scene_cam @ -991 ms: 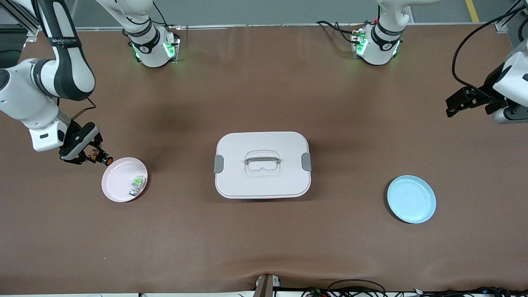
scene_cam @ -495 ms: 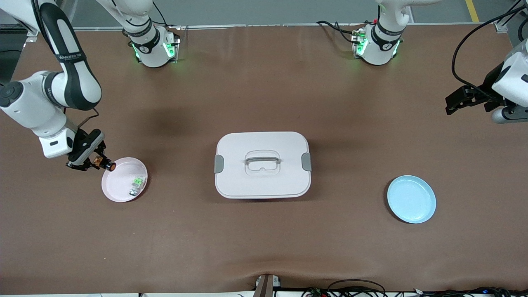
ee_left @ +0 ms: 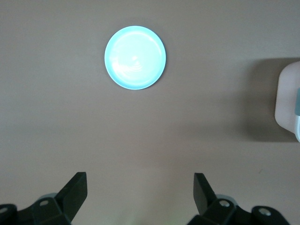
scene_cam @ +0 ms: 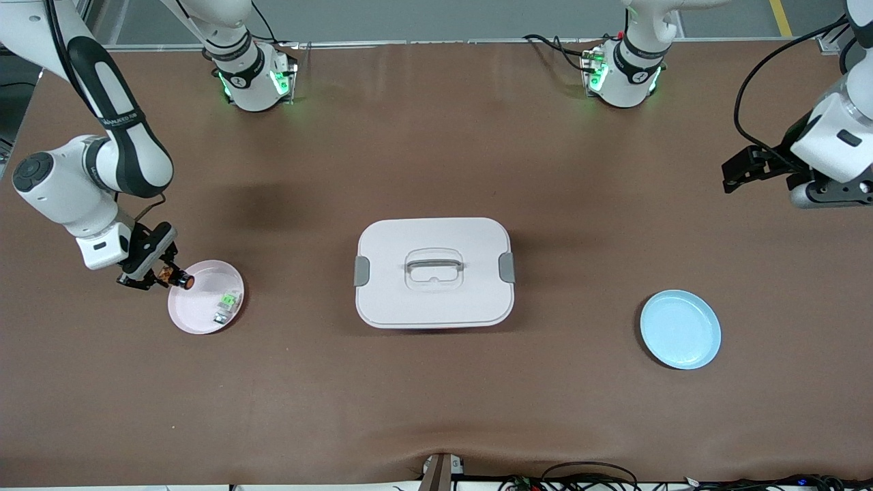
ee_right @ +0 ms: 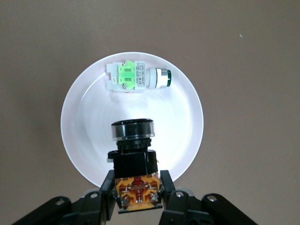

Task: Transfer orange switch to right arm and place
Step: 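Lower the orange switch onto the white plate with the right gripper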

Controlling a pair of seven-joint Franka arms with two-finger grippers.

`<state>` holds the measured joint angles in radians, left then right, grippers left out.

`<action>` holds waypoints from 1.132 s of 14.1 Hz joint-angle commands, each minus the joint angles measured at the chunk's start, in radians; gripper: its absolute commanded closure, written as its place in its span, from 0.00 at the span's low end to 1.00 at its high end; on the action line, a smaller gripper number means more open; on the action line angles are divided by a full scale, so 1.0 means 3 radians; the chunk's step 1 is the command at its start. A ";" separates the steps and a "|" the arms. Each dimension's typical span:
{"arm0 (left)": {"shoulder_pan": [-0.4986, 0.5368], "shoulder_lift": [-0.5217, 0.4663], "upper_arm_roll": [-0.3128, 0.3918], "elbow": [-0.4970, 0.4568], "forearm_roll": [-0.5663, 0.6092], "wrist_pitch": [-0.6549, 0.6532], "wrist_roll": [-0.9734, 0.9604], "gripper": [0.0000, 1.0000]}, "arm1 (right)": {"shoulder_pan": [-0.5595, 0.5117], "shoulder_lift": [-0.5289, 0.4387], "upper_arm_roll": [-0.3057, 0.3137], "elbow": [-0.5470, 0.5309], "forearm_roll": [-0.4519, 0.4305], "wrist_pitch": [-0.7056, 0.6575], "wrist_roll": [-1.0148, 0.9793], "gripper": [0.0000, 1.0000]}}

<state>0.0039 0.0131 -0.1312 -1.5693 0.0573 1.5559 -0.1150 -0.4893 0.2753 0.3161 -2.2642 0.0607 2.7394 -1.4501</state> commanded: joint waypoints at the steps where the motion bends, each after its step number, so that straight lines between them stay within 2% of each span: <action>1: 0.0012 -0.0115 -0.0038 0.0015 -0.0017 -0.0012 0.0082 0.00 | -0.0051 0.0038 0.0051 -0.0015 -0.0018 0.0098 -0.0131 1.00; 9: 0.0043 -0.0115 -0.0007 0.0118 -0.0002 -0.0032 0.0465 0.00 | -0.0031 0.0233 0.0071 -0.0010 -0.0013 0.0292 -0.0341 1.00; 16: 0.0048 -0.0115 -0.0002 0.0113 -0.0017 -0.0134 0.0455 0.00 | -0.0026 0.0550 0.0071 -0.0005 -0.0013 0.0528 -0.0586 1.00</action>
<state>0.0137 -0.0147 -0.1328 -1.5400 0.0574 1.5313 0.0013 -0.4885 0.4179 0.3289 -2.2656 0.0593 2.8810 -1.5812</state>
